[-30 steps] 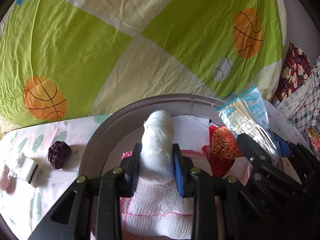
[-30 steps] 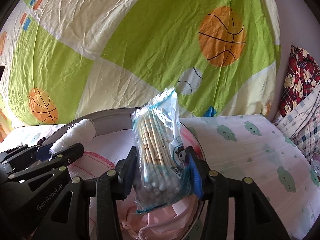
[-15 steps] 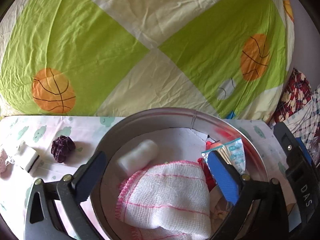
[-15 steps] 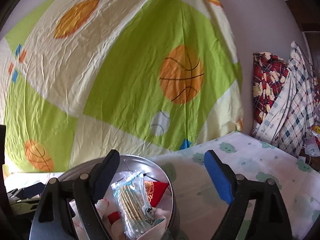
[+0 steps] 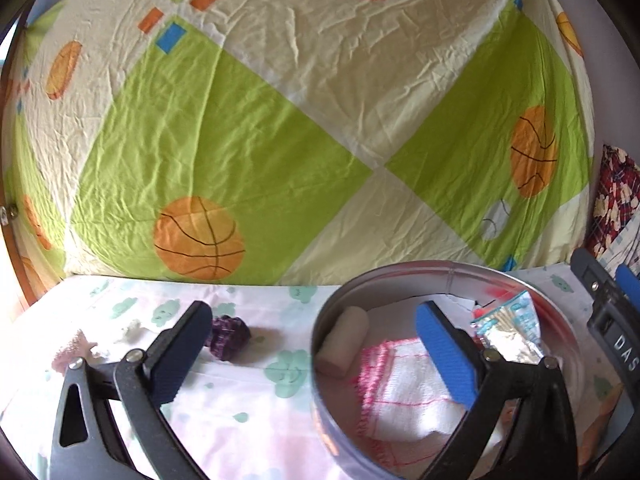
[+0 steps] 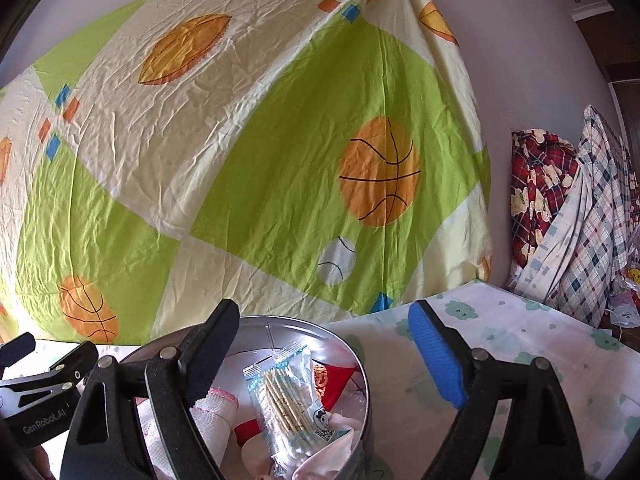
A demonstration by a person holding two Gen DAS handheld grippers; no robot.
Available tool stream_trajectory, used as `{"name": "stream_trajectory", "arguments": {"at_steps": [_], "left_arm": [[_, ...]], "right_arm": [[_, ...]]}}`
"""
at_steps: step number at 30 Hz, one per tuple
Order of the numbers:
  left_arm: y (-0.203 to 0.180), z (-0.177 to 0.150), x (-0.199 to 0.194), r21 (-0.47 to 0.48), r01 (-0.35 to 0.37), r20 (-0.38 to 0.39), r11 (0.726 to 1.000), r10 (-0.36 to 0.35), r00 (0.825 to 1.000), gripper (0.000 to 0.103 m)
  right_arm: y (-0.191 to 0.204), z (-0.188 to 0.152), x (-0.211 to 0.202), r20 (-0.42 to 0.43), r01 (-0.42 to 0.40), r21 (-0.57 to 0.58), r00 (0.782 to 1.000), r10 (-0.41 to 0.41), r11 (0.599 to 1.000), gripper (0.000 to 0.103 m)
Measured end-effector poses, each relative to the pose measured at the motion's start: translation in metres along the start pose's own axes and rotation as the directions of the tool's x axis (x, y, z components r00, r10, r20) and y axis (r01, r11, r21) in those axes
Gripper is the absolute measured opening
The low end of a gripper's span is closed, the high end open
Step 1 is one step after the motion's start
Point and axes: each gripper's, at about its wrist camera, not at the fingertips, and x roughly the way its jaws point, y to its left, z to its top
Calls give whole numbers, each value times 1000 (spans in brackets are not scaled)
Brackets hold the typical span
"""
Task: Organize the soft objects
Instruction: 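Withdraw both tools from the tin toward the remaining items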
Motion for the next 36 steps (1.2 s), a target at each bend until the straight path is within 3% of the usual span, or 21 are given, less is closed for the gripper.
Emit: {"name": "stream_trajectory", "arguments": {"at_steps": [2,6,16,20,24,36], "left_arm": [[9,-2,-3,17,-42,28,999,42,999,103],[27,-8,-4,3,-57,41,998,56,998,103],[55,-26,1,3,-75,-10,997,75,997,103],[65,-30,0,-7,-65,-21,998,64,998,103],[74,-32,-3,-12,-62,-21,998,62,998,103],[111,-35,-4,-17,-86,-34,996,85,996,103]], "right_arm": [[4,-2,-5,31,1,-12,1000,-1,1000,88],[13,-5,-16,90,21,-43,996,-17,999,88],[22,-8,-37,124,14,3,992,-14,1000,88],[30,-10,-51,175,38,-18,984,-34,999,88],[31,-13,-56,135,23,35,990,-28,999,88],[71,-23,-66,92,-8,30,996,5,1000,88]]}}
